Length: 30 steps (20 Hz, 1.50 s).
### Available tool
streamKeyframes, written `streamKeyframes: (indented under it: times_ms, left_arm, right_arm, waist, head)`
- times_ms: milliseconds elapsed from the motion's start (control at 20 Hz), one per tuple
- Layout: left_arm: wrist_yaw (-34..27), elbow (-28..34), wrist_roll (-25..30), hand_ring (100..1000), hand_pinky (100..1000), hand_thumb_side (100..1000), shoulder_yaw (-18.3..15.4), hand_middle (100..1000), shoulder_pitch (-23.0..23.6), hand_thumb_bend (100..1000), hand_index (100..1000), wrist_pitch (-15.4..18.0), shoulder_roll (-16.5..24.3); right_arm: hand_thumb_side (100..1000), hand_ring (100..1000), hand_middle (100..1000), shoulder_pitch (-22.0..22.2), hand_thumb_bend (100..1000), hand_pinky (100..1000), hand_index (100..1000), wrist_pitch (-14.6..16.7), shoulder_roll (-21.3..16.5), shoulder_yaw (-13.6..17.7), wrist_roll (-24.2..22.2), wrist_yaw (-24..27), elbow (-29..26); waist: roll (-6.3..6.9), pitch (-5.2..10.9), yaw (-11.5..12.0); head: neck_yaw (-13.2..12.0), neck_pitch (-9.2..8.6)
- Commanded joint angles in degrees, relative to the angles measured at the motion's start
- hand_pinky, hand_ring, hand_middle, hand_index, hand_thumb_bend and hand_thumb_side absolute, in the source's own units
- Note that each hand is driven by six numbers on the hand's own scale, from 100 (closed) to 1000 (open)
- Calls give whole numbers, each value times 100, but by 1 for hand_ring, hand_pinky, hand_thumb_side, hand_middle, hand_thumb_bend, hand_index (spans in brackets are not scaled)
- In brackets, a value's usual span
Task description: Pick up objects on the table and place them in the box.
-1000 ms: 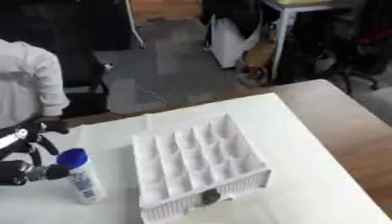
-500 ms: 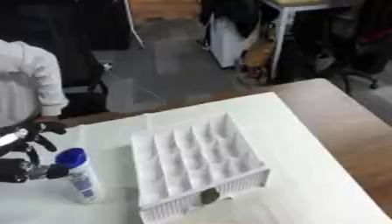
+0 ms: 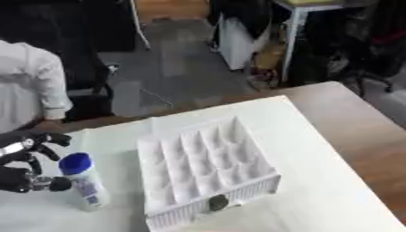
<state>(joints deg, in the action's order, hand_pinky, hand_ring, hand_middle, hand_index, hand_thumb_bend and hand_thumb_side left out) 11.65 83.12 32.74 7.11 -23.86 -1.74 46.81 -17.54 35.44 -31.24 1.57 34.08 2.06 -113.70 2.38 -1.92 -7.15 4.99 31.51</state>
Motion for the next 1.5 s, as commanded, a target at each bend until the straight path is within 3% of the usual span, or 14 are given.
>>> streamKeyframes:
  times_ms: [50,1500]
  left_arm:
    - [123,-96,95,749,586,558,-1,916,-151,1000,983,59,228]
    - [743,-1593,17,731,580,538,114,877,-830,1000,963,670,-138]
  right_arm:
    - [1000,452,429,-94,100,389,582,105,-98,24,83,37,-89]
    - [1000,452,428,-222,100,389,582,106,-42,13,1,131,-89]
  waist:
    - [-4,38,-6]
    - [-6,-36,-107]
  head:
    - [-67,-36]
    - [-190,-88]
